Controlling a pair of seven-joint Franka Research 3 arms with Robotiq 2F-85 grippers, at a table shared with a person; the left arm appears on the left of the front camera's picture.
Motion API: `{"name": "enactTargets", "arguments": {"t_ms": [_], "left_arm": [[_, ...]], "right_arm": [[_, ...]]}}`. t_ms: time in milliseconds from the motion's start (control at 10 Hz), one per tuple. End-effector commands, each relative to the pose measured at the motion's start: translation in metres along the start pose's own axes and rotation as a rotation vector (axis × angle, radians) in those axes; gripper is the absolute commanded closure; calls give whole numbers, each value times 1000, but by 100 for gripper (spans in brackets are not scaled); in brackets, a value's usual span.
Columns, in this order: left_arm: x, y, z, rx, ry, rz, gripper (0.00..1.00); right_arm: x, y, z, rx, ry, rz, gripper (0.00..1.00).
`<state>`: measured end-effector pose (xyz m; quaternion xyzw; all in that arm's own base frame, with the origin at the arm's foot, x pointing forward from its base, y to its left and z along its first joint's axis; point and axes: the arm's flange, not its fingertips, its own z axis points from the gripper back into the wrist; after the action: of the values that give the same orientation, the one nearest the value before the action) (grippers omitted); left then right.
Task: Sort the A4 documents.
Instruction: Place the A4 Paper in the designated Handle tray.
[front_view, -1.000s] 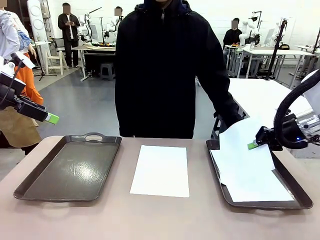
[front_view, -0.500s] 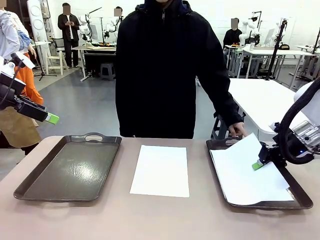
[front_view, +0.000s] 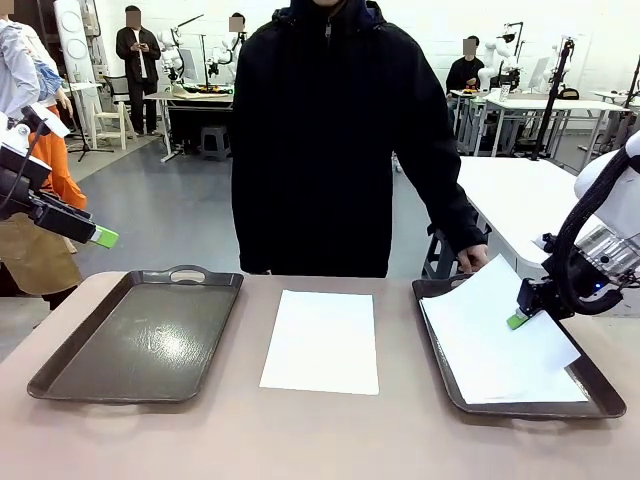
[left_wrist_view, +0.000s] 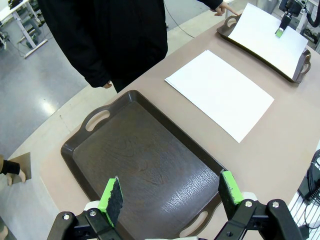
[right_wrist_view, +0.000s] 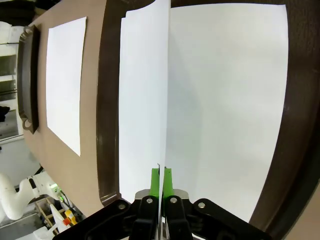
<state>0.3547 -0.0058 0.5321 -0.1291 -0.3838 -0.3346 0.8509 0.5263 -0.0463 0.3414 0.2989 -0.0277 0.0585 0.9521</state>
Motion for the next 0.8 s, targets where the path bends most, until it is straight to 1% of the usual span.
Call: {"name": "enactTargets", "arguments": {"t_ms": [0,200,300,500,700], "left_arm": [[-1,1,-1,-4,-3,2,0],[-1,1,-1,-4,-3,2,0],[-1,1,-1,-4,-3,2,0],[-1,1,-1,-4,-3,2,0],[-1,1,-1,-4,-3,2,0]], "right_arm": [[-2,-3,-12,-14,36,-29,99],[-5,-8,-17,-76,43,-46,99],[-6,-8,-20,-92,32,-37,99],[-5,-11,-25,-122,43,-41,99],[-3,-10,-28,-132,35,-47,99]]}}
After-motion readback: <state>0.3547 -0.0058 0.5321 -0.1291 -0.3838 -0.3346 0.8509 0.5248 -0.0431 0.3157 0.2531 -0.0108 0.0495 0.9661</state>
